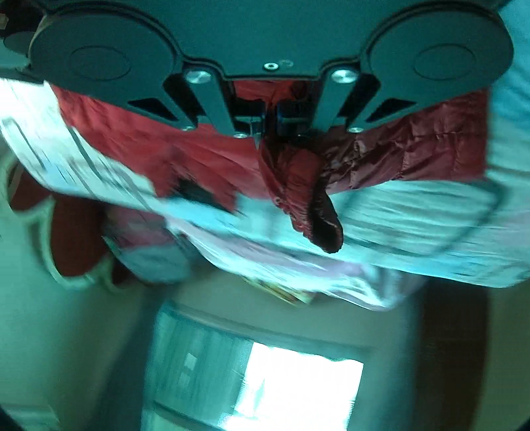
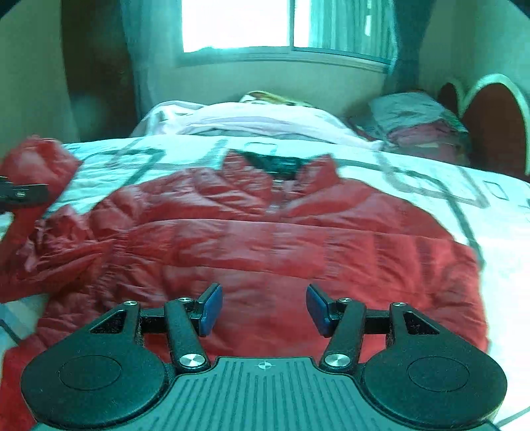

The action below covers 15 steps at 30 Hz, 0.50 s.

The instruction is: Fold large clothes

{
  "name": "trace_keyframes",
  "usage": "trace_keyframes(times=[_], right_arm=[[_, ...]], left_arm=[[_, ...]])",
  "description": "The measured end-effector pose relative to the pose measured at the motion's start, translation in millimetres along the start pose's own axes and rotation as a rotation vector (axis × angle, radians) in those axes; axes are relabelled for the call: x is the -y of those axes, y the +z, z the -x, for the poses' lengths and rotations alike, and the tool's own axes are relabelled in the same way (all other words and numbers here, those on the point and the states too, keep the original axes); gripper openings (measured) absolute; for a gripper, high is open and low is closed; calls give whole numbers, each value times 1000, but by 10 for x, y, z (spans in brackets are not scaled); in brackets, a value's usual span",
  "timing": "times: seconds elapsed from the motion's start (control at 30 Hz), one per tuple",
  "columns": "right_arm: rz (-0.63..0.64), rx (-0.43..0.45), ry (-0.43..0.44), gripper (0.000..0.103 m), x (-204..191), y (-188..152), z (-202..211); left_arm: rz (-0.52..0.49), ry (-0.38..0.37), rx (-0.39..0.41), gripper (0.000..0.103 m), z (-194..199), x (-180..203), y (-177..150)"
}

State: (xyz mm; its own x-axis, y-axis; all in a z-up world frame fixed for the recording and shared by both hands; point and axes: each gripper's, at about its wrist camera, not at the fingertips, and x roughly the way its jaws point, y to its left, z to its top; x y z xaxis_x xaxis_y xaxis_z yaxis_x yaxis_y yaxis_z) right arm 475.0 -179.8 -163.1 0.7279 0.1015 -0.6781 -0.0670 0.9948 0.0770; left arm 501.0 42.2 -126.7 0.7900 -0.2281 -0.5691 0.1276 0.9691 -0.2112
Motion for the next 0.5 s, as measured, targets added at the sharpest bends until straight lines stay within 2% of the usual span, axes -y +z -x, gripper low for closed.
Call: trace_keyframes(times=[0.1, 0.2, 0.3, 0.33, 0.37, 0.43, 0.5], right_arm=[[-30, -15, -21, 56, 246, -49, 19], [-51, -23, -27, 56, 409, -84, 36], [-67, -21, -19, 56, 492, -100, 57], [-73, -21, -9, 56, 514, -98, 57], [-80, -20, 0, 56, 518, -97, 57], [-84, -24, 13, 56, 502, -77, 28], [-84, -17, 34, 56, 459, -48, 20]], left_arm=[[-74, -47, -95, 5, -303, 383, -175], [-126, -29, -198, 18, -511, 595, -360], [-157, 7, -232, 26, -539, 614, -445], [-166, 19, -229, 37, -516, 614, -458], [-173, 32, -227, 52, -503, 612, -447], [-186, 56, -206, 66, -439, 596, -390], [-216, 87, -179, 70, -334, 565, -344]])
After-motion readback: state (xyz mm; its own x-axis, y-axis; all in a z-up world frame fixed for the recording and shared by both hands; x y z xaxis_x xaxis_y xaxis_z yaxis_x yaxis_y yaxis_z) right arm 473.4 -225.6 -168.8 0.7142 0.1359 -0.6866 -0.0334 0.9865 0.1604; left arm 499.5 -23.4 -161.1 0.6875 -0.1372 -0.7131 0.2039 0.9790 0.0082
